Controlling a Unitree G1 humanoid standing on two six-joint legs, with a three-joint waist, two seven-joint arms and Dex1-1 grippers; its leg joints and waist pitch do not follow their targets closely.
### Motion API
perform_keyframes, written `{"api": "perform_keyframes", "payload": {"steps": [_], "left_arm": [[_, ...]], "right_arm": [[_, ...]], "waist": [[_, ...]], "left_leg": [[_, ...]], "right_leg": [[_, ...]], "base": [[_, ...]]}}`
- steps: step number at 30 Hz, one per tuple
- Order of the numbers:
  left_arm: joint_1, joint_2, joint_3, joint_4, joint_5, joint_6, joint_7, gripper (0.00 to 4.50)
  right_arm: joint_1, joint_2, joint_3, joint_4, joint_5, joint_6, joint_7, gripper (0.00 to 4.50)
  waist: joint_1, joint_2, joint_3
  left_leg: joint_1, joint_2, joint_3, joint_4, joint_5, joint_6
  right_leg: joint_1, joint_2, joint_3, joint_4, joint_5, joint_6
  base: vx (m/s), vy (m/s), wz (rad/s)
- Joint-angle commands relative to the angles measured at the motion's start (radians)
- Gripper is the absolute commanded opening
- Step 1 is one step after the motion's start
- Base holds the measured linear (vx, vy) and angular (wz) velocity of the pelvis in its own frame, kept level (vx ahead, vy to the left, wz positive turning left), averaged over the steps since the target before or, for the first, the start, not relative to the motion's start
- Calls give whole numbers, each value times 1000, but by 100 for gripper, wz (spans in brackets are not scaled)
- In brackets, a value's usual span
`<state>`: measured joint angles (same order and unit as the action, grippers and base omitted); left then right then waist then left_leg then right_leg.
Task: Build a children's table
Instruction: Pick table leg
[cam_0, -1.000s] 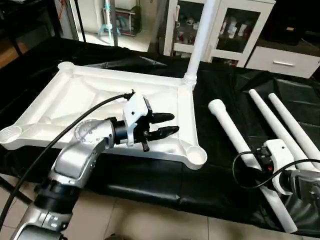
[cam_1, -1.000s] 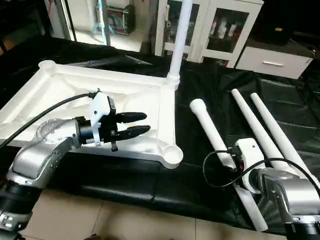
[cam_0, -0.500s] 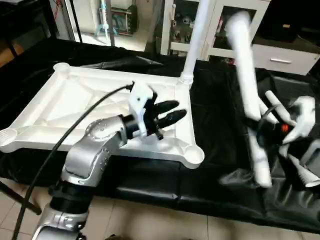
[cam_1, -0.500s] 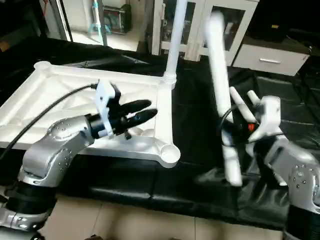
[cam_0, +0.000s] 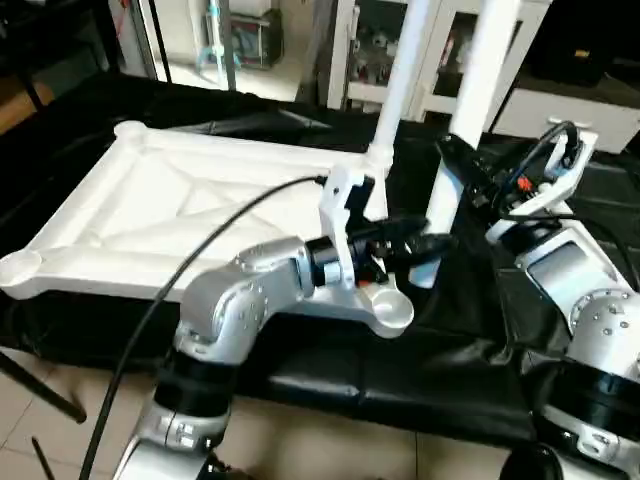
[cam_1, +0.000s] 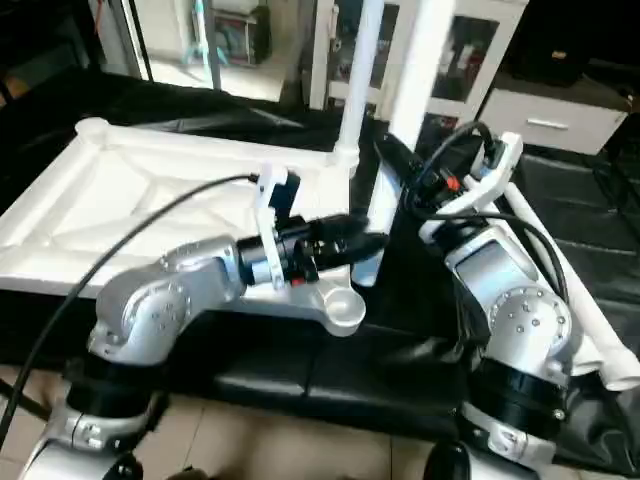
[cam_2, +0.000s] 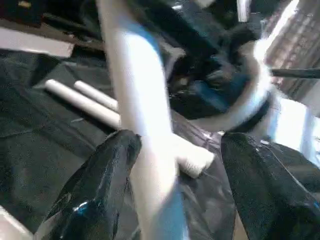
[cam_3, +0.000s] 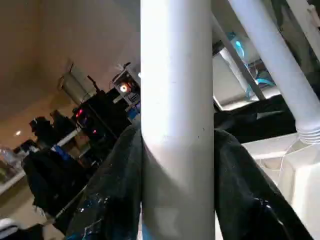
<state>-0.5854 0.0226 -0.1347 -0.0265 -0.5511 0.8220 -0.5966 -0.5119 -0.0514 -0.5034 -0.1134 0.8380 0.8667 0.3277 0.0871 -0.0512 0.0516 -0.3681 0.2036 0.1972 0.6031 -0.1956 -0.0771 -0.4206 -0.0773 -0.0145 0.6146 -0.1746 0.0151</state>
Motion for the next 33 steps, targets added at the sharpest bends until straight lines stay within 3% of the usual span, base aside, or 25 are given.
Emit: {"api": "perform_keyframes", "payload": {"steps": [1,6,14,16,24,33], "left_arm": [[-19,-9,-23,17,33,-3,31,346],[-25,0,-38,46,84,-15,67,393],[-14,-25,12,28,19,26,70,448],[-4,-38,28,17,-2,33,67,410],[19,-44,26,-4,-26,38,52,350],[20,-70,11,32,6,0,87,270]], "right_arm": [[-27,6,8,-7,35,-6,-13,146],[-33,25,11,-5,54,-30,-44,146],[-51,39,-12,15,68,-84,-86,146],[-55,40,-14,26,66,-98,-94,146],[-59,48,-4,53,66,-125,-108,146],[-78,72,6,78,81,-162,-131,146]], "waist": [[-1,-10,-71],[-1,-7,-69],[0,-7,-70],[0,-10,-70],[0,-12,-68],[-1,-12,-69]], "left_leg": [[10,8,-3,-66,-44,4],[11,8,-4,-68,-58,-6],[10,7,-2,-67,-62,-14],[9,7,-2,-67,-60,-13],[7,6,-3,-69,-75,-10],[7,7,-4,-68,-66,-8]], "right_leg": [[56,-32,20,-55,-79,-141],[54,-33,20,-60,-113,-125],[52,-31,20,-56,-97,-135],[53,-31,19,-56,-90,-139],[53,-32,19,-61,-133,-116],[53,-31,19,-59,-114,-112]], "base": [[0,0,0],[0,0,0],[0,0,0],[0,0,0],[0,0,0],[0,0,0]]}}
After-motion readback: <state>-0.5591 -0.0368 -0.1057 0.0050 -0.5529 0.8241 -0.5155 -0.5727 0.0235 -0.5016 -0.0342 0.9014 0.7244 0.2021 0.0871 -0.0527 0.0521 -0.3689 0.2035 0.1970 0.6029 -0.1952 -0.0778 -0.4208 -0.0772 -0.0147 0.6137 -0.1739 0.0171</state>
